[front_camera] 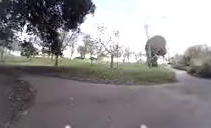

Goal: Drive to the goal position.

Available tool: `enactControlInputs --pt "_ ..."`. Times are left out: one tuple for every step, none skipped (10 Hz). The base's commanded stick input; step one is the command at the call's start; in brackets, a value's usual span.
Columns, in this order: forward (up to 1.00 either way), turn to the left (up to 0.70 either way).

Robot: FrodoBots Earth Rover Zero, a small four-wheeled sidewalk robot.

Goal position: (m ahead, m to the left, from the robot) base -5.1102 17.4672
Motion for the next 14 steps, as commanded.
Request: enactControlInputs --pt "0.7 0.01" --pt "0.7 0.01" --pt "0.7 0.01" --pt "0.7 0.01" --pt "0.7 0.01" --pt "0.7 0.01" --pt "0.7 0.01" --pt "0.7 0.02" --pt "0.7 0.08" --pt "0.7 0.18" --pt "0.7 0.31" --pt "0.7 0.36" --pt "0.7 0.36" --pt "0.7 0.36"
